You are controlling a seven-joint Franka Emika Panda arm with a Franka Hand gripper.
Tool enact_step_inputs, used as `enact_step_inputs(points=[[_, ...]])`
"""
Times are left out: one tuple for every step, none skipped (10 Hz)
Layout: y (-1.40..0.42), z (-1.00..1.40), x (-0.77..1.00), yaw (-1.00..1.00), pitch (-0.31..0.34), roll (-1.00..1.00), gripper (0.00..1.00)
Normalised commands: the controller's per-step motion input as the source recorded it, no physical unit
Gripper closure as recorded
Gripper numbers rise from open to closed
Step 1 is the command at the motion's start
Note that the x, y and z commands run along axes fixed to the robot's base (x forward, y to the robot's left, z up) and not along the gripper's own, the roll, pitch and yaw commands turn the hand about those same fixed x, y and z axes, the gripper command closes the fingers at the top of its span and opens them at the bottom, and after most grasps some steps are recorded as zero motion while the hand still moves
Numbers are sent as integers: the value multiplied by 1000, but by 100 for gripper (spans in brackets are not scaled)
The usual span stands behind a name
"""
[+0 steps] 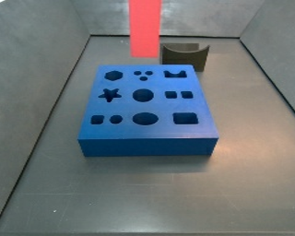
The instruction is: Insert the rectangle object.
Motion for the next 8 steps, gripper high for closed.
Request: enact_step_inputs(points=[[-377,-837,1000,0,-27,-70,100],[-369,-814,1000,0,-20,-80,100],[-349,-809,1000,0,0,-86,100],[-306,-823,1000,0,0,-64,100],[-234,-720,1000,0,0,-24,100],[-143,-591,1000,0,0,0,100],[-74,-423,1000,0,0,54,100],[0,-303,1000,0,76,194,100]])
